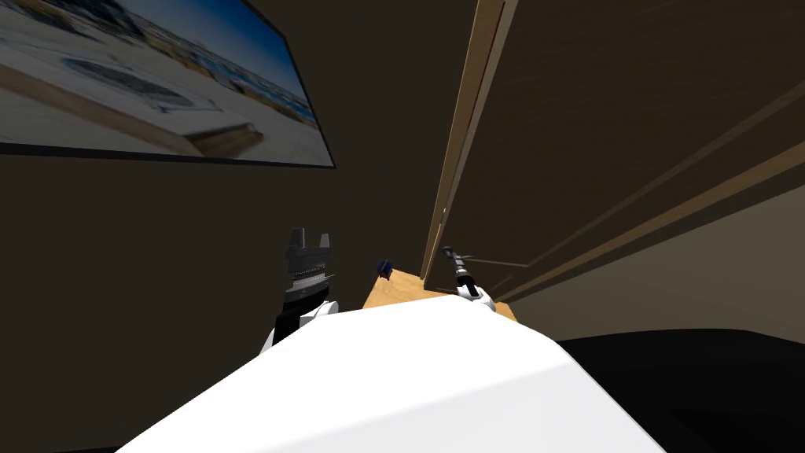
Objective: Pull the door open
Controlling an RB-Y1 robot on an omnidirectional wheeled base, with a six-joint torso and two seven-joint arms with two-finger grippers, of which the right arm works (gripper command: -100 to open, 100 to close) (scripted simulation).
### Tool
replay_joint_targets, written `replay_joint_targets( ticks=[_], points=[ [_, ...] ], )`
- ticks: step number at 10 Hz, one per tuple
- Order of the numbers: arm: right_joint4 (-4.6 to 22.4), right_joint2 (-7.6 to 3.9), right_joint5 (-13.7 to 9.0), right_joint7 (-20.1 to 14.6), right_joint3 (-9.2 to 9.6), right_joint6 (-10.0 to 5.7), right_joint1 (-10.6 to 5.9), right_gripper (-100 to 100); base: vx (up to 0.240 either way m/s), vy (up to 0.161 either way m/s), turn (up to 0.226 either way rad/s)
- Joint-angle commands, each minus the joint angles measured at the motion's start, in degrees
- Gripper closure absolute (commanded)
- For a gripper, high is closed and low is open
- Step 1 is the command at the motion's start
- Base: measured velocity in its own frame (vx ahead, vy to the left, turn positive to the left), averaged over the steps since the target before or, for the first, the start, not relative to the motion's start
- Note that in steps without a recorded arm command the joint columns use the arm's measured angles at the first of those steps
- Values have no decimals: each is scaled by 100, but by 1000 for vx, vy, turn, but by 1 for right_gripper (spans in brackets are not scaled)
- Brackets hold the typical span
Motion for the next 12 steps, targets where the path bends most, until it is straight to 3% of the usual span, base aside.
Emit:
replay_joint_targets(
  ticks=[1, 2, 3, 12],
  points=[
    [21, -89, 23, -141, 94, -113, 47, 100, -230, -38, 127],
    [42, -158, 29, -223, 132, -162, 83, 100, -218, -21, 127],
    [19, -121, 19, -167, 94, -102, 72, 100, -93, -6, 18],
    [-99, -480, 311, -837, 551, -580, 456, 100, -223, -51, 111]
  ],
)
